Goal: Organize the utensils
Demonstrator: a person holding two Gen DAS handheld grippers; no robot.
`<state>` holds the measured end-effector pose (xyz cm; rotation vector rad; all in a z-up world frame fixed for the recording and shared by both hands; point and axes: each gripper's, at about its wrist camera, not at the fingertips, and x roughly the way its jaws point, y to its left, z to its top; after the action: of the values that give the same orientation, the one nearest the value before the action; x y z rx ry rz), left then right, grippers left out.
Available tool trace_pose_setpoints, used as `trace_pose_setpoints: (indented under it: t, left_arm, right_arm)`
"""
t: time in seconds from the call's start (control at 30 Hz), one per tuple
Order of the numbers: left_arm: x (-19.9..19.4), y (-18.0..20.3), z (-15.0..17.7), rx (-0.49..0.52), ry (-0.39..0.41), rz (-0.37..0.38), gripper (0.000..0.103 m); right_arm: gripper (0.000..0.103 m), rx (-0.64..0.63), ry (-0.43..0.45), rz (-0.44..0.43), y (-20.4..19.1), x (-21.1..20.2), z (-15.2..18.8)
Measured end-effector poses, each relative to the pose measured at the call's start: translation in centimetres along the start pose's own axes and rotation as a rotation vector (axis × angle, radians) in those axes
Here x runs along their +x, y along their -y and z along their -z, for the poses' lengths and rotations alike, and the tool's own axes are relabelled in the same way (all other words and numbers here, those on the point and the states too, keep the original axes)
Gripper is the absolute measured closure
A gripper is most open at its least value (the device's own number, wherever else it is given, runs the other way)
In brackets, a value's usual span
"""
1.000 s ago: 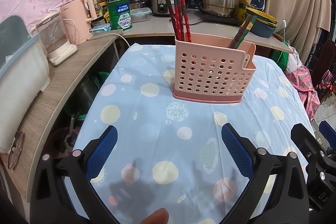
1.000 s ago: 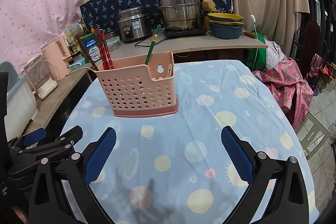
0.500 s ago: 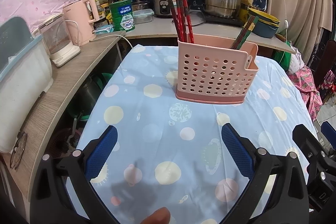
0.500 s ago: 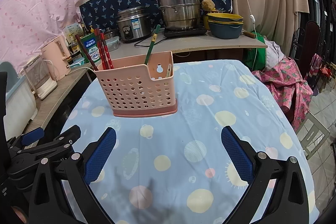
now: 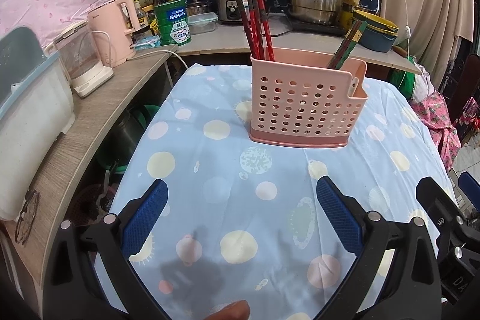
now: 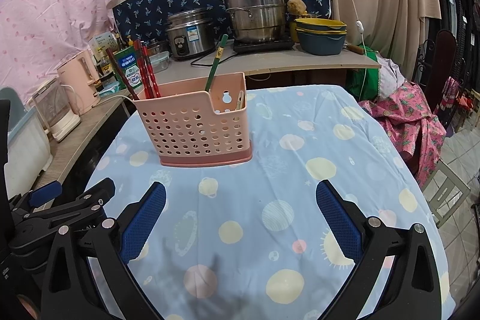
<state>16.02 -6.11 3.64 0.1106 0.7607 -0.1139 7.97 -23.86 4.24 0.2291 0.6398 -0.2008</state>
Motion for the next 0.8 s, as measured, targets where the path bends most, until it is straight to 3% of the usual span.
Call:
trace_pose_setpoints:
  t: [0.8]
  left_arm:
    - [0.51, 0.06, -0.45, 0.008, -0.002, -0.018, 0.008]
  right_arm:
    - [0.006, -0.001, -0.011, 0.003, 0.32, 0.53, 0.01]
